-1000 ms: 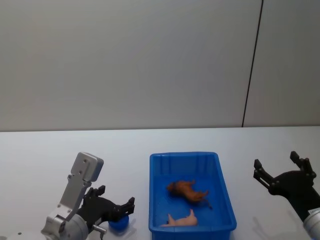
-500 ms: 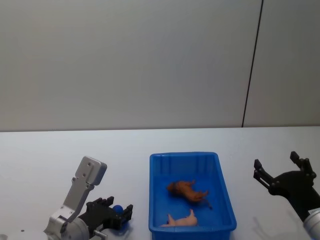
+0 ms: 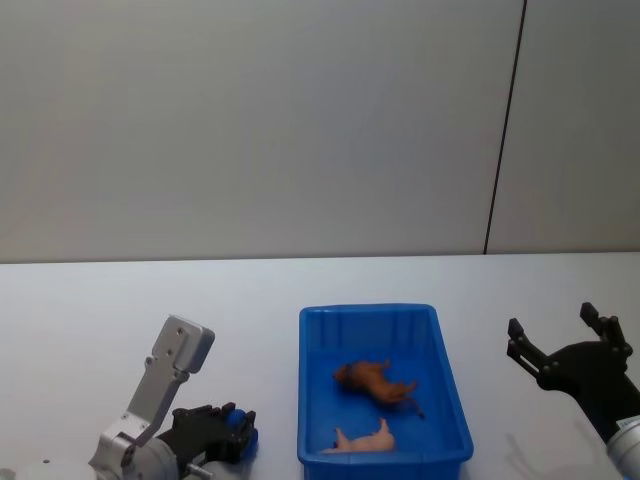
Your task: Pick up the two dolls from the table and place them into the box.
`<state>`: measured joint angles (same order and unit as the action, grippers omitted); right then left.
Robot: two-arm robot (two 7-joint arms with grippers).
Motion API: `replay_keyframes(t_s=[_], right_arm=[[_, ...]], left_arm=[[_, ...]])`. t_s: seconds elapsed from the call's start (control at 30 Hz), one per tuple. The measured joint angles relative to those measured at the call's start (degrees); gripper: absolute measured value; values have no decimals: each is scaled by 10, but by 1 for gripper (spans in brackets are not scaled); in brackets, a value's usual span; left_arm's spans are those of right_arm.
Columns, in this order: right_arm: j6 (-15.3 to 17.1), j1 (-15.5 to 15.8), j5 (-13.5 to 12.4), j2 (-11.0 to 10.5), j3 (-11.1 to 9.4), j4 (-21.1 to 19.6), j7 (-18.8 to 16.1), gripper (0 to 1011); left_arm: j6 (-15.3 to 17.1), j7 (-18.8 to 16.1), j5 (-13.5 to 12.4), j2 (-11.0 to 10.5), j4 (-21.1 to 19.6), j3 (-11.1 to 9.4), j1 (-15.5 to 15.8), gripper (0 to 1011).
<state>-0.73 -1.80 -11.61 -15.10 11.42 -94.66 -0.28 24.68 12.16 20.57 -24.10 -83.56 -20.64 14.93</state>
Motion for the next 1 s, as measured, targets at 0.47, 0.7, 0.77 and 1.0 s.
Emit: replay_keyframes(t_s=[0.47,0.7,0.77,1.0], right_arm=[[0,0,0,0,0,0,0,1001],[0,0,0,0,0,0,0,1001],[0,0,0,0,0,0,0,1001],[0,0,0,0,0,0,0,1001]], left_arm=[[-39,-7,-4,-1,-30,7,3,205],[-72,14,0,2,-44,11,14,169],[-79,21,4,4,-45,12,17,165],[-105,62,24,12,-44,13,30,138]])
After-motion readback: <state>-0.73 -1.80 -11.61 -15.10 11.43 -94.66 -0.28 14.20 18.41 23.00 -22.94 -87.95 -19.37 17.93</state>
